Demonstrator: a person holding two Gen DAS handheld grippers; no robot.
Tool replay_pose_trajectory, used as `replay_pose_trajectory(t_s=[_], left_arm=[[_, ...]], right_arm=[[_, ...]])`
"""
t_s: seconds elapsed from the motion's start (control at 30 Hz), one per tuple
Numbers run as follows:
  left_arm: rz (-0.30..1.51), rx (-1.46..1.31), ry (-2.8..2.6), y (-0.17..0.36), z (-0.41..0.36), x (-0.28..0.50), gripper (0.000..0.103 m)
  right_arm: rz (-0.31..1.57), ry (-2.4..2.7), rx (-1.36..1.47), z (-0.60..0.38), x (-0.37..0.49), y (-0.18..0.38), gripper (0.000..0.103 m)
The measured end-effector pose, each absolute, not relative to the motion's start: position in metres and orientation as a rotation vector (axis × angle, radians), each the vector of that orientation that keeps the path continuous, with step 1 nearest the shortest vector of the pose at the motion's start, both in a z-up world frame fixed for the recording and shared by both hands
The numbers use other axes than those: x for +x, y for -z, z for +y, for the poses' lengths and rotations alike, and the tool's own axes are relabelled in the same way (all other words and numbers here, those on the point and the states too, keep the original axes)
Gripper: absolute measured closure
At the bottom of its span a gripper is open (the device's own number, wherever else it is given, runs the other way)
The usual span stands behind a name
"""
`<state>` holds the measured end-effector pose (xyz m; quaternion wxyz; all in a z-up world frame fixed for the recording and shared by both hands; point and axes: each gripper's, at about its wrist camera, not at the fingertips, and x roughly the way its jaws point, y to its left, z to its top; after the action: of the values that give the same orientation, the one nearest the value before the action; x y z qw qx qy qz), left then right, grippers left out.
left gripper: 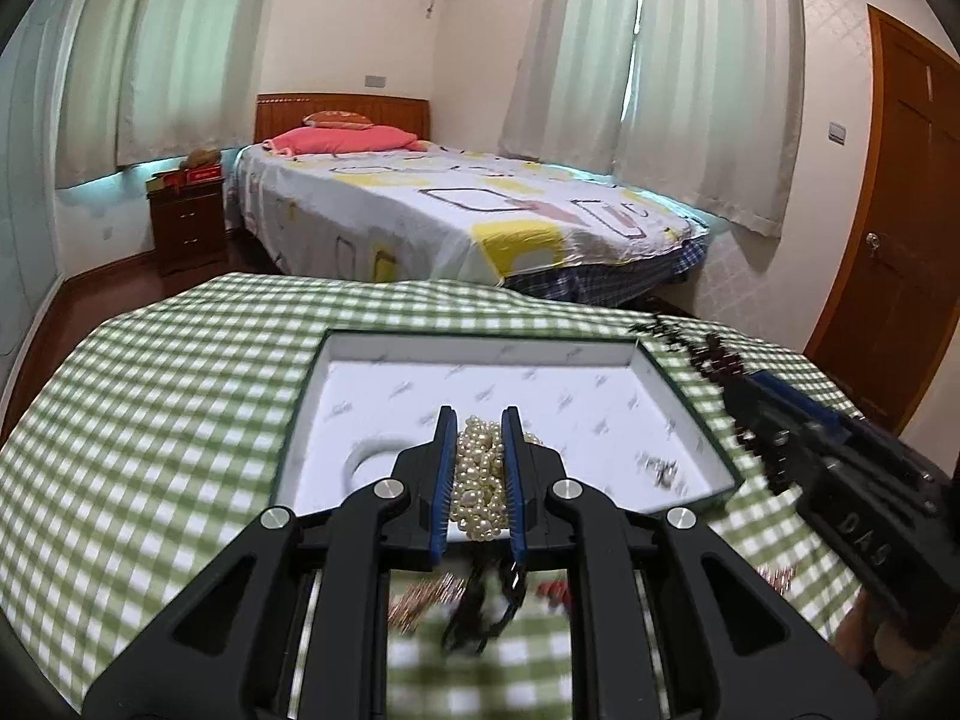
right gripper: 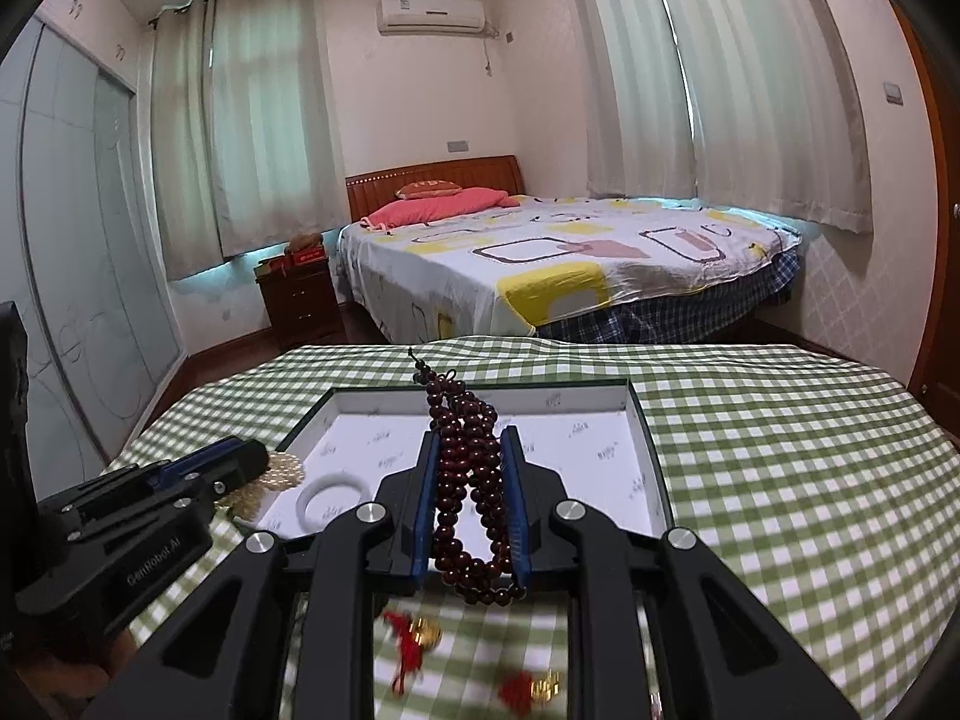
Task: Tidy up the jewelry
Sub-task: 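Lower the pearl necklace into the box while the right drops the bracelet beside it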
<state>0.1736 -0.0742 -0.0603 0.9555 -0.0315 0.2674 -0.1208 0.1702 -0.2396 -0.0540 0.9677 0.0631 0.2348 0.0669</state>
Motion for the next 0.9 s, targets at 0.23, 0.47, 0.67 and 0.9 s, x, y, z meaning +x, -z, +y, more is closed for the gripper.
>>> replay_pose_trajectory(t_s=[0.23, 0.47, 0.67, 0.9], left_arm=[[0.618, -0.045, 0.245, 0.083, -0.098, 0.230, 0.088], [0.755, -0.032, 0.227, 0.123, -0.108, 0.272, 0.088], [0.828, -0.011, 0.226, 0.142, -0.113, 0.285, 0.088], [0.853, -0.022, 0.230, 0.147, -0.114, 0.287, 0.083]], right_arm=[[0.540, -0.109, 0.136, -0.245, 0.215, 0.078, 0.082], [0.670, -0.105, 0.159, -0.249, 0.249, 0.113, 0.082], [0.756, -0.106, 0.154, -0.246, 0.261, 0.129, 0.082], [0.805, -0.123, 0.166, -0.251, 0.267, 0.138, 0.079]])
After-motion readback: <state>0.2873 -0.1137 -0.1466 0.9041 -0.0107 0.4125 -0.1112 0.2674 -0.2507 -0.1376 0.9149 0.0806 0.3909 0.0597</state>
